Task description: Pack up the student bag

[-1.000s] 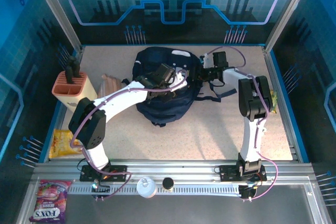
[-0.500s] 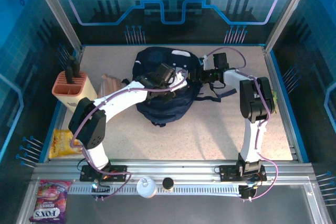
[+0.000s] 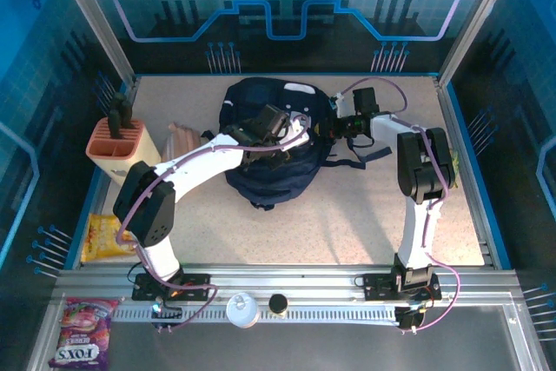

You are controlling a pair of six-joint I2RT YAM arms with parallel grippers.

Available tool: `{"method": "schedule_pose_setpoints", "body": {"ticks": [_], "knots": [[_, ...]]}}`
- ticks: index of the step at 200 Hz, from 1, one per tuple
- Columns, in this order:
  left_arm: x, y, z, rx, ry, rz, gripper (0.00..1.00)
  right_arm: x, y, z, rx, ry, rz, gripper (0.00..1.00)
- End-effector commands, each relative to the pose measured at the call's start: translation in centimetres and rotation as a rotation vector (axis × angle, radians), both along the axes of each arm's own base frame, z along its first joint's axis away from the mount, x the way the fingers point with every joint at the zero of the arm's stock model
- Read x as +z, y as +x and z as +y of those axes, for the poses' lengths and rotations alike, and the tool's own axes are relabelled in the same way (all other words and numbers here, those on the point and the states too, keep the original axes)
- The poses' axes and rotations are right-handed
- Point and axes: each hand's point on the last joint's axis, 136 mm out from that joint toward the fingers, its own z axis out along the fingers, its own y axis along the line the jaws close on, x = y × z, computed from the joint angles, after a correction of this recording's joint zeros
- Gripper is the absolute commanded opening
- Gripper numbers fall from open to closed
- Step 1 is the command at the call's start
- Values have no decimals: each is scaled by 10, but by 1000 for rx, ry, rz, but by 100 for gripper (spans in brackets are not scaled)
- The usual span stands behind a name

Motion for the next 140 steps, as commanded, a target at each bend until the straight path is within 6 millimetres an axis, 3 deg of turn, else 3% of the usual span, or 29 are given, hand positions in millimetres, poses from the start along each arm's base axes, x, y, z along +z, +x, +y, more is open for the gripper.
{"method": "schedule_pose_setpoints", "body": {"ticks": [1,58,100,140], "knots": [[27,9,2,49,-81,-41,12,20,-7,-5,-11,-9,-17,2],[33,20,2,125,-198,9,8,76,-31,-2,-25,150,-143,0],[36,37,-3,203,-271,53,7,100,-58,5,-31,226,-194,0],[36,45,-21,214,-346,129,6,118,-88,18,-11,227,-248,0]]}}
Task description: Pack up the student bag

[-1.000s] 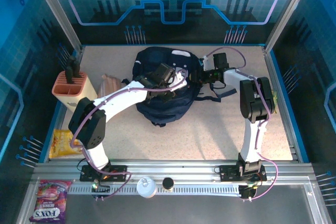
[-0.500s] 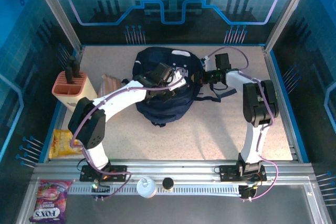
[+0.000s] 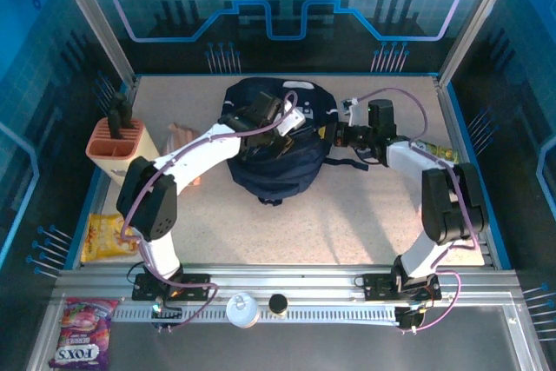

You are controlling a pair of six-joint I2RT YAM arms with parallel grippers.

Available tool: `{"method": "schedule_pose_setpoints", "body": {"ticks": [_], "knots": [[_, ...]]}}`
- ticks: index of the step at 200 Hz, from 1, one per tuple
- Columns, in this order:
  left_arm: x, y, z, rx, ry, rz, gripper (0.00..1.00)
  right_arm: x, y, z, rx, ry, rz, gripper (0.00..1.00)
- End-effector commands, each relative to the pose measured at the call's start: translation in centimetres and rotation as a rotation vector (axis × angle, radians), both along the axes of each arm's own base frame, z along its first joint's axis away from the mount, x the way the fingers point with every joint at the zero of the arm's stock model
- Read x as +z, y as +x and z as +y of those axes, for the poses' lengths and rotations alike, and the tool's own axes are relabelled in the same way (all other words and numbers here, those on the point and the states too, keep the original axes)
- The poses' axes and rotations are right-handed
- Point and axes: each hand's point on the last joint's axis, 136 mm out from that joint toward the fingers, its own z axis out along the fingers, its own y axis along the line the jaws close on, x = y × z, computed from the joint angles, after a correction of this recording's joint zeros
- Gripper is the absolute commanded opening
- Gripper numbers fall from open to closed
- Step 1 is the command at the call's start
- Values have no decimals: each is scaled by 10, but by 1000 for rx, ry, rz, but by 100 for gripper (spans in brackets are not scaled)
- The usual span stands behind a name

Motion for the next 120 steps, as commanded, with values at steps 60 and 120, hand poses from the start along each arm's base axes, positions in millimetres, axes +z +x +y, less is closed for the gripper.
{"method": "schedule_pose_setpoints", "body": {"ticks": [60,120], "knots": [[19,30,-36,41,-208,82,5,21,-59,51,93,-5,-147,0],[27,31,-47,22,-294,109,5,4,-83,68,139,-34,-176,0]]}}
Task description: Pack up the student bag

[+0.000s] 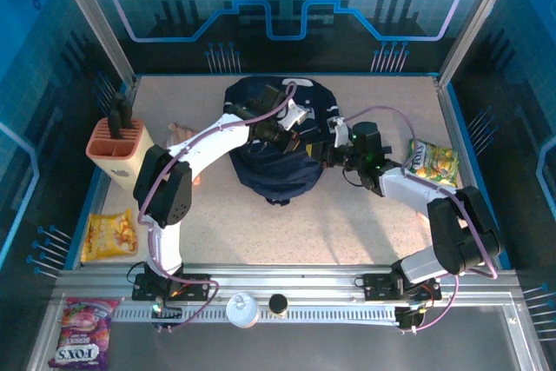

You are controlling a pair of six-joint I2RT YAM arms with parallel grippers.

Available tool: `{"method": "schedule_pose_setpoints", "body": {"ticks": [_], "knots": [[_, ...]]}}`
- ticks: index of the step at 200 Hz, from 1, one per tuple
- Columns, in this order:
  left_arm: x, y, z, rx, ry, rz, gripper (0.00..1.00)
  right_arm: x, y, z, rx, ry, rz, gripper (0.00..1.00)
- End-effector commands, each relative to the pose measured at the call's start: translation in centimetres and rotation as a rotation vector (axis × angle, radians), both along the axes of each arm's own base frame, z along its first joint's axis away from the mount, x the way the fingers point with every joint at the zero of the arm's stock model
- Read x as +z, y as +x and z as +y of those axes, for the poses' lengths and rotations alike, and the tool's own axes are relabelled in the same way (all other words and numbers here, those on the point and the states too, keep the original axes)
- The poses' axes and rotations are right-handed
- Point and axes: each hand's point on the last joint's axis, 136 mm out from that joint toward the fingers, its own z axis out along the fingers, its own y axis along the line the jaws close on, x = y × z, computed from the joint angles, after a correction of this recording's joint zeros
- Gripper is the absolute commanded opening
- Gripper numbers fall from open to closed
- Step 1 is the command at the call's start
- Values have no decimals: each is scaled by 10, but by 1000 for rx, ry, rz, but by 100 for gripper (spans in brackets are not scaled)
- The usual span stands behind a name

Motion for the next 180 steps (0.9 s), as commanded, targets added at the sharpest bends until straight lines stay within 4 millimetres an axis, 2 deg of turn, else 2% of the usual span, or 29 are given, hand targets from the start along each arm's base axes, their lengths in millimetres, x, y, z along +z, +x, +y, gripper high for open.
{"method": "schedule_pose_setpoints", "body": {"ticks": [1,40,55,71,107,123,130,152,180], "knots": [[46,26,-28,6,-179,-104,5,9,-30,27,144,28,-37,0],[51,25,-37,-4,-236,-89,5,-8,-37,35,157,-47,-57,4],[51,27,-36,-4,-236,-93,4,-8,-38,33,134,-42,-57,8],[51,27,-33,-5,-225,-104,4,-1,-34,21,68,-35,-57,15],[47,17,-22,-34,-181,-153,4,19,-27,-27,-113,63,6,30],[49,10,-19,-56,-182,-165,4,25,-22,-47,-185,116,89,38],[51,7,-19,-63,-188,-172,5,21,-21,-56,-216,137,159,43],[54,0,-18,-80,-204,-175,5,22,-14,-71,-287,235,323,52],[57,-6,-18,-95,-215,-180,5,19,-7,-70,-334,312,506,65]]}}
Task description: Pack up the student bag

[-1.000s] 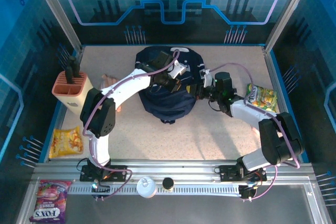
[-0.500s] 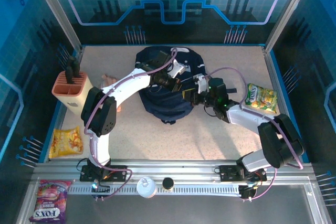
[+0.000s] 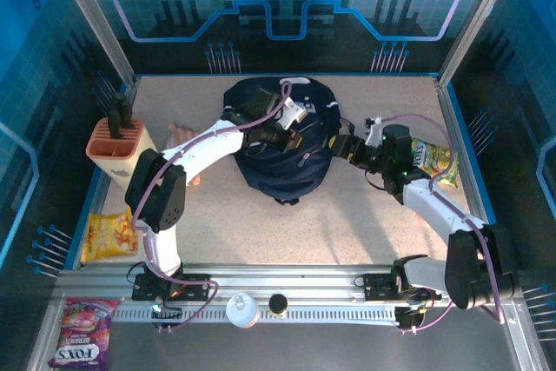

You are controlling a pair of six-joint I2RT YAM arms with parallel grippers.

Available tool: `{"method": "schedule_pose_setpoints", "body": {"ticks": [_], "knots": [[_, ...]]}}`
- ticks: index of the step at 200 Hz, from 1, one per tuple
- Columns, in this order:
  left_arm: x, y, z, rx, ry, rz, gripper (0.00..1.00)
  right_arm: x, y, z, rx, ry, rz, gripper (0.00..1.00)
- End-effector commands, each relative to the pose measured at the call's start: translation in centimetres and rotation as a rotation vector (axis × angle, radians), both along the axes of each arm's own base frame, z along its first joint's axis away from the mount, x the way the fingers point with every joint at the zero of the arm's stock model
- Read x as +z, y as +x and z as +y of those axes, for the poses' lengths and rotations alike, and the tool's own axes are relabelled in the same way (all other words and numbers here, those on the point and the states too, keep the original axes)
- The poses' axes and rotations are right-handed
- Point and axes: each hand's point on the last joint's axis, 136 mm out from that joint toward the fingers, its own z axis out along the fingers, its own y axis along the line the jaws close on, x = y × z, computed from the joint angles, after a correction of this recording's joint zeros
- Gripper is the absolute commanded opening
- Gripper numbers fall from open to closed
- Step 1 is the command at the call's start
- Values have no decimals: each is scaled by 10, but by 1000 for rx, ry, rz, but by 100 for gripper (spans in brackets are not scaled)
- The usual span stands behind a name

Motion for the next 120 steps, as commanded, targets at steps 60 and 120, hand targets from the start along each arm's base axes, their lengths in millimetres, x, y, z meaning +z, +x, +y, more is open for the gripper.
{"method": "schedule_pose_setpoints", "body": {"ticks": [60,120], "knots": [[43,-10,-11,-76,-106,-91,7,4,30,36,19,196,297,71],[40,-20,-4,-80,-93,-93,17,-6,53,64,53,211,352,72]]}}
